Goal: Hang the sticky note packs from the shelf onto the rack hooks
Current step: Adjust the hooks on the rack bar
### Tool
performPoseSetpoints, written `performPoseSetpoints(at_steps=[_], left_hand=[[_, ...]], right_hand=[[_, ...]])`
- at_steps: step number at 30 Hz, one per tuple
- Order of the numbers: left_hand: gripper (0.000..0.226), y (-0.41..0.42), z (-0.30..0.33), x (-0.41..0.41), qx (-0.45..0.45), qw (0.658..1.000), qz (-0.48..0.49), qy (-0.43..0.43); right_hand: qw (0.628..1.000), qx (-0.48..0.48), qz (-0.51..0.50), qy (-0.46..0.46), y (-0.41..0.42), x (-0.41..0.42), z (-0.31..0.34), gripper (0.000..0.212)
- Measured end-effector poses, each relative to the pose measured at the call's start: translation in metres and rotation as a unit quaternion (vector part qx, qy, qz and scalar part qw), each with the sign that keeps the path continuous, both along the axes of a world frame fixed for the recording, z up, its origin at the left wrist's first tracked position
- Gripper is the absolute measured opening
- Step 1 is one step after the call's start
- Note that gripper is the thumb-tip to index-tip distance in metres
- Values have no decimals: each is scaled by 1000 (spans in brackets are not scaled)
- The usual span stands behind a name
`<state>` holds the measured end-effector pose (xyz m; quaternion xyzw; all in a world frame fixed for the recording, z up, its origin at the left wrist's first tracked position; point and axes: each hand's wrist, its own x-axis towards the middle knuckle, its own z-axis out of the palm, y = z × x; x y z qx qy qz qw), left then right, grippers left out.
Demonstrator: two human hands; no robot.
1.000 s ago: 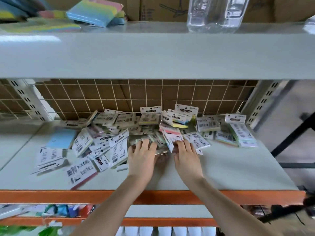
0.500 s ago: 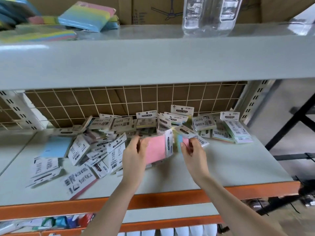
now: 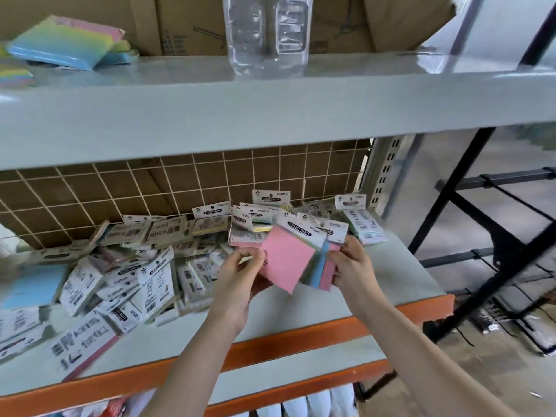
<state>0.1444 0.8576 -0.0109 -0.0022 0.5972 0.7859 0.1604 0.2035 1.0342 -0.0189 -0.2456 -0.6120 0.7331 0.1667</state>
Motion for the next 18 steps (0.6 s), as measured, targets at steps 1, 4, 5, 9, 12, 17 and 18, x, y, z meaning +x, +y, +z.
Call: performPoseSetpoints(at_steps=[1,4,5,9,12,17,18], left_hand=[[9,5,0,3,-15,1000,-4,12],[7,36,2,22,-67,997,-1,46],[7,48,3,30,-83,995,-1,58],[12,98,8,74,-135,979,-16,152],[11,134,14,110,-162,966,-35,197],[17,189,34,153,-152,961,-100,208],[15,200,39,161,-145,959,-112,215]], right_hand=[[1000,-15,1,4,4,4,2,13],[999,-33,2,40,26,26,13,16],[999,-19,2,45,36,35,13,11],[996,49,8,76,71,80,23,34],[991,78,-16,112,100,116,32,26],[976,176,-49,120,157,170,53,14],[973,185,-53,127,168,180,58,14]])
